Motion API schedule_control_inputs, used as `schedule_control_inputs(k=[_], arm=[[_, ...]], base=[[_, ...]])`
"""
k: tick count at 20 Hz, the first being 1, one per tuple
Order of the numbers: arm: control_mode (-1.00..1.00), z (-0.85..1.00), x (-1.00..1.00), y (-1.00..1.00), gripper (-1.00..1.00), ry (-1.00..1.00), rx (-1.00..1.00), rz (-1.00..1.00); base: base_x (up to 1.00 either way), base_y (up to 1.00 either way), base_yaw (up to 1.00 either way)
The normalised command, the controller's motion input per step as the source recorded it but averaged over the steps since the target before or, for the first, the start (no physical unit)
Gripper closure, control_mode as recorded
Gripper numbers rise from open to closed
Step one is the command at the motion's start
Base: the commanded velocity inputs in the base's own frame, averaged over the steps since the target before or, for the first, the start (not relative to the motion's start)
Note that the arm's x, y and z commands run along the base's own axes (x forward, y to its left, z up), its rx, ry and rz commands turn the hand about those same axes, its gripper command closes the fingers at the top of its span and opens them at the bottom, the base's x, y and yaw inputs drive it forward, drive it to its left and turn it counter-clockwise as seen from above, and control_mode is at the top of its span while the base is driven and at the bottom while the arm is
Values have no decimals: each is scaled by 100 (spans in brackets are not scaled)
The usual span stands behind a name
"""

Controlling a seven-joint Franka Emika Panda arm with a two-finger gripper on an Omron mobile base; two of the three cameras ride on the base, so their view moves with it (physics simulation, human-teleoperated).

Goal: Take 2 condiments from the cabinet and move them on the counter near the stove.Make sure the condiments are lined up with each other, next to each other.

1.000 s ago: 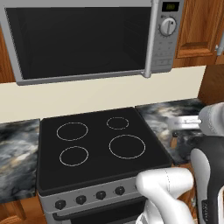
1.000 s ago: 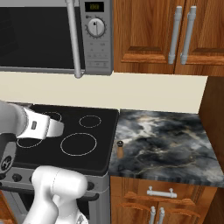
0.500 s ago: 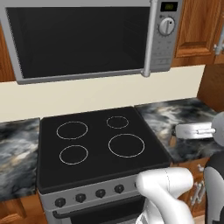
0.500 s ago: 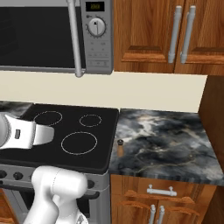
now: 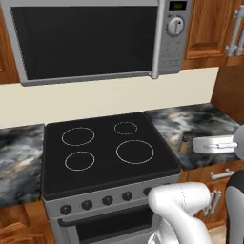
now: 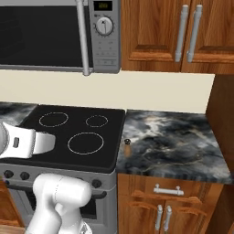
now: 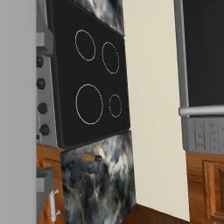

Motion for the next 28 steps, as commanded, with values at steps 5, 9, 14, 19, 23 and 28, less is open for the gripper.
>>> schedule_control_inputs(k=[5,9,14,19,23,28], arm=[[100,0,0,0,-100,0,0,0],[100,0,0,0,-100,0,0,0],[100,0,0,0,-100,0,0,0],[100,0,0,0,-100,0,0,0],[100,0,0,0,-100,0,0,0],[100,0,0,0,-100,0,0,0]], base=[[-38,56,2],[-29,73,30],[-10,83,56],[-17,74,75],[-31,42,89],[-34,34,94]])
